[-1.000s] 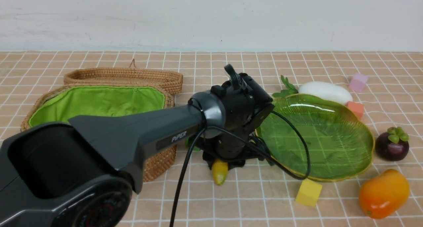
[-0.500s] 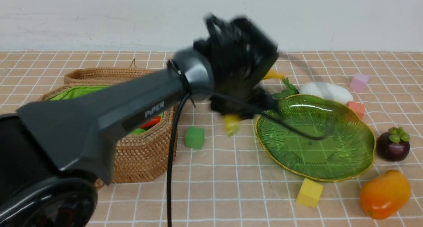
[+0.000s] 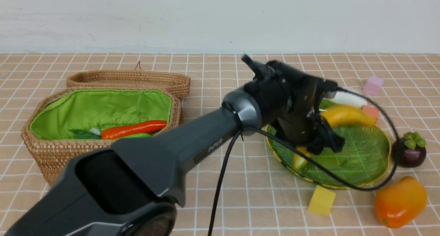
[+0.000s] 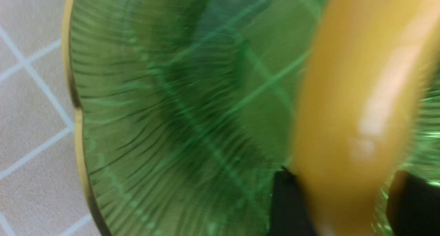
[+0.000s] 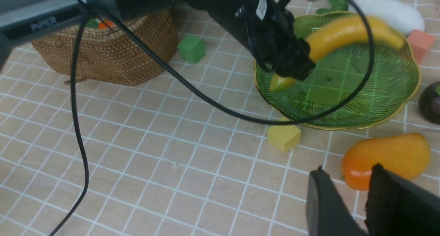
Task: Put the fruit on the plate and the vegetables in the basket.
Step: Use the left arm to grab a banana and put it into the right plate, then use the right arm to grab a mango and put it into the right plate
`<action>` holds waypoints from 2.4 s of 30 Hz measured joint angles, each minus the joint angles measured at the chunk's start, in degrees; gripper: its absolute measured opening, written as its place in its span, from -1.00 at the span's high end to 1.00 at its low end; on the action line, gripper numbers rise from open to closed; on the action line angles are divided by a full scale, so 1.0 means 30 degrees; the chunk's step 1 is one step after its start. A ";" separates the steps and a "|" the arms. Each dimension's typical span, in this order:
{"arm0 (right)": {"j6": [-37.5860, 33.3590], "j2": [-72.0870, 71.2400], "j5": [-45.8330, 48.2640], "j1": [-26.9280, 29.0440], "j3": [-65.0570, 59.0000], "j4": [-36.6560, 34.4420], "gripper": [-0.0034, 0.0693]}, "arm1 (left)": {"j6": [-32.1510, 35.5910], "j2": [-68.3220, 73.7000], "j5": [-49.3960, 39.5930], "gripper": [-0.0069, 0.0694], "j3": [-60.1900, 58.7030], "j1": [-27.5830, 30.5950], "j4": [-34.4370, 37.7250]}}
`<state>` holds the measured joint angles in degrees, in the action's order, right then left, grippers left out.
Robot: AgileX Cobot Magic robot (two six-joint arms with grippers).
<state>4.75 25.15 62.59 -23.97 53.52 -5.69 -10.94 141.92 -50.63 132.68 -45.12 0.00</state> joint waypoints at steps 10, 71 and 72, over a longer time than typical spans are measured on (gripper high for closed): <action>0.0933 0.0026 0.0083 0.0000 0.0000 0.0651 0.31 | -0.1321 0.0101 -0.0450 -0.54 0.0130 0.0888 -0.1434; -0.1584 2.3400 -0.4400 1.1447 0.1076 -0.4699 -0.65 | 0.0632 -3.1093 0.3449 0.85 -2.7873 0.1096 -0.0706; -0.1584 2.3023 -0.4116 1.1342 0.1500 -0.4854 -0.65 | 0.0632 -3.1263 0.3449 0.85 -2.7873 0.1096 -0.0802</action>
<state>0.00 94.22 50.24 10.06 58.02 -20.25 -9.05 48.13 -40.28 49.06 -41.83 -2.41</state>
